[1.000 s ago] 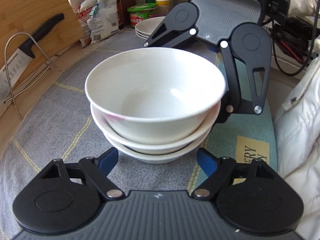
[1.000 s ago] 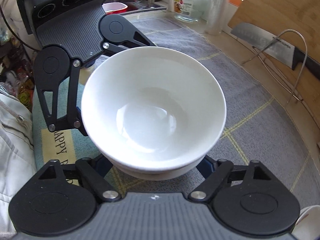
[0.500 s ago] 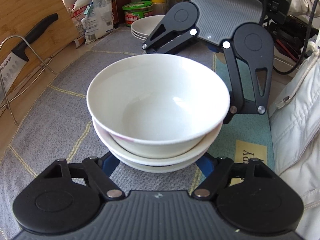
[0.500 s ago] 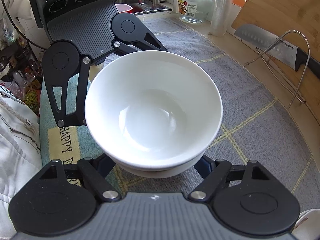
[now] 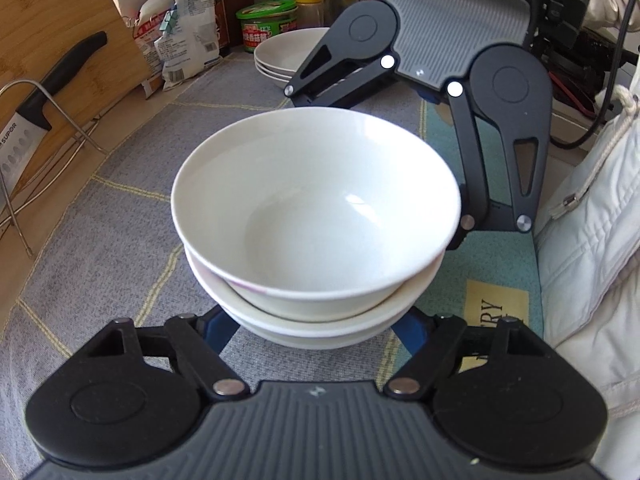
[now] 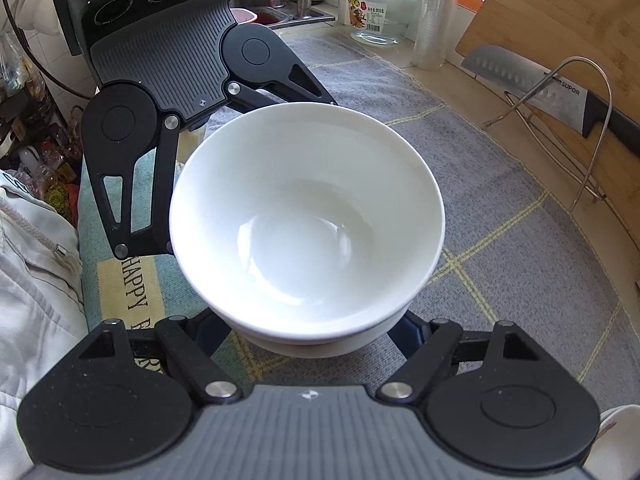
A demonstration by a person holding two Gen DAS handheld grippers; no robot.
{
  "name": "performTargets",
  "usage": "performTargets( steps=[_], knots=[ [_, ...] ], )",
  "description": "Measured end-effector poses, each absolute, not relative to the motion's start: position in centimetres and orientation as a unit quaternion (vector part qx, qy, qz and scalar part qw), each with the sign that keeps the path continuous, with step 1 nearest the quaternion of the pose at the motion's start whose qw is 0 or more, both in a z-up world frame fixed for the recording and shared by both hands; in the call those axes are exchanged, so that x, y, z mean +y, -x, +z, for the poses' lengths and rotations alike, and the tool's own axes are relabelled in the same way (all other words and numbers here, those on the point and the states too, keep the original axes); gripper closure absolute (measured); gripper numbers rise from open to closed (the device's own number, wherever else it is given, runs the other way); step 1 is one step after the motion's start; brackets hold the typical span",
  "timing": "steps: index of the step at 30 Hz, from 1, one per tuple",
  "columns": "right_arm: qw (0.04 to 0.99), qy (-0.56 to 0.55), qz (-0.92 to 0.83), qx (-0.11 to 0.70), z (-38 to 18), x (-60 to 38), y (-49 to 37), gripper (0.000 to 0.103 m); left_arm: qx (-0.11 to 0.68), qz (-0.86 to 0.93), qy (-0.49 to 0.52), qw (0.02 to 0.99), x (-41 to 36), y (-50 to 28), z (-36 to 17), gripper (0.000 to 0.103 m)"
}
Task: Organize plates and bowls
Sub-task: 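Lift the bowl stack with both tools and carry it toward the plate stack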
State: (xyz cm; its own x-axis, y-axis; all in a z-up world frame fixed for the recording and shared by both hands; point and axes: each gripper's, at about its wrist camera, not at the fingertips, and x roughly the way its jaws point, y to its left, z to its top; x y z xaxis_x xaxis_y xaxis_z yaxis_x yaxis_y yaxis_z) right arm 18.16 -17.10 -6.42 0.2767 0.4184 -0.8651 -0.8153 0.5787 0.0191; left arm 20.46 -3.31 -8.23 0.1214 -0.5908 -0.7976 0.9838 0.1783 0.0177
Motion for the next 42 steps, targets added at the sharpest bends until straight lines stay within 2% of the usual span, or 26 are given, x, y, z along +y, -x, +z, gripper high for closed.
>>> performTargets(
  steps=[25,42],
  knots=[
    [0.768,0.233,0.417,0.428,-3.0,-21.4,-16.1,0.017,0.321,-0.553,-0.301,0.707,-7.1,-18.8,-5.0,0.023],
    [0.785,0.243,0.374,0.43,-0.5,-32.1,-15.6,0.017,0.277,-0.585,-0.301,0.701,-18.8,-18.5,-4.1,0.023]
  ],
)
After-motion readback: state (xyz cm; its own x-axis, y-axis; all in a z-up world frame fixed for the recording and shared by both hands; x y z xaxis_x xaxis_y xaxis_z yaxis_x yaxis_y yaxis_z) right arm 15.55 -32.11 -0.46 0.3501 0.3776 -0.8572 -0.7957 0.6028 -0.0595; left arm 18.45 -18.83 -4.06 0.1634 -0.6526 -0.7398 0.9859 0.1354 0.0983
